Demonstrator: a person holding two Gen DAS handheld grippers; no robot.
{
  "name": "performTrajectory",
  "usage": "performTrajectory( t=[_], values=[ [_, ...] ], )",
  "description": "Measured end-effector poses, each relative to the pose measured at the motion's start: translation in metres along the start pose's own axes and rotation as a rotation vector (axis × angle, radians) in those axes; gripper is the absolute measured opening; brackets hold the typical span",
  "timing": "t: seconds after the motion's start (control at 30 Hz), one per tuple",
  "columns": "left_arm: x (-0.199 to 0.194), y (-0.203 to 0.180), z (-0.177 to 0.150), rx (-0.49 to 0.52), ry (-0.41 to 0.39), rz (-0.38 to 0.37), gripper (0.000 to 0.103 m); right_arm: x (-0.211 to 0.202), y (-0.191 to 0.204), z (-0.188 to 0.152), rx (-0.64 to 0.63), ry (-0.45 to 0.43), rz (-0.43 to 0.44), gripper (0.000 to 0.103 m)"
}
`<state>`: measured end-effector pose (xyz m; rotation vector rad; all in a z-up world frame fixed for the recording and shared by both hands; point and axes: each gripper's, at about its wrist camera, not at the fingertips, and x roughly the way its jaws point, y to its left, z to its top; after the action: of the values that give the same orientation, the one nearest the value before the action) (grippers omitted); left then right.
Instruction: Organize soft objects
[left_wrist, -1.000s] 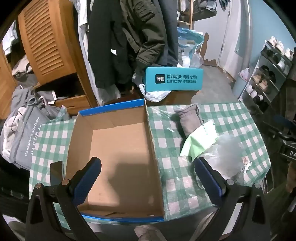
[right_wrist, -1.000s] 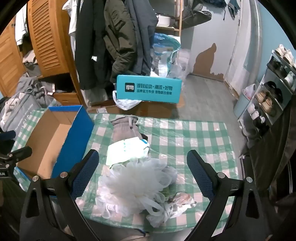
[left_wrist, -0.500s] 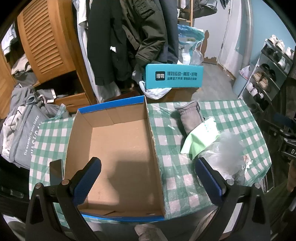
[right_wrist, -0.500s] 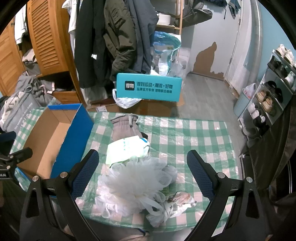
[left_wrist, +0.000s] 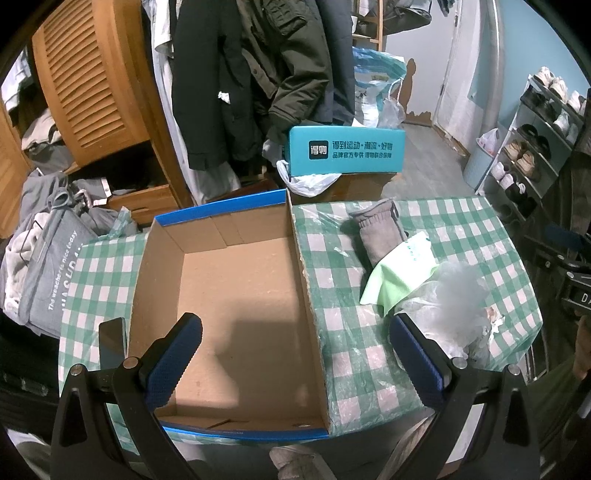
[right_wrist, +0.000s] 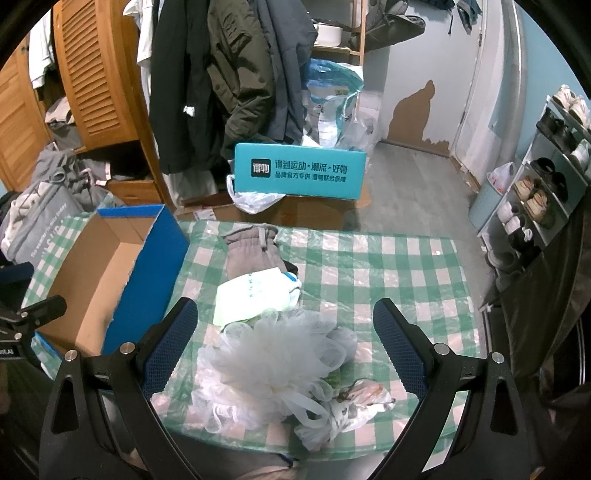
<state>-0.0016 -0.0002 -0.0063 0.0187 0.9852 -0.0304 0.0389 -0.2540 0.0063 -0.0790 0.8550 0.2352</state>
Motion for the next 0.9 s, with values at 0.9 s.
performTrajectory(
  t=[0.9],
  values=[
    [0.0004, -0.0008, 0.0008, 0.0, 0.003, 0.002, 0.102, -0.0002, -0.0002, 0.0001, 0.002, 0.007, 0.0, 0.095]
  ],
)
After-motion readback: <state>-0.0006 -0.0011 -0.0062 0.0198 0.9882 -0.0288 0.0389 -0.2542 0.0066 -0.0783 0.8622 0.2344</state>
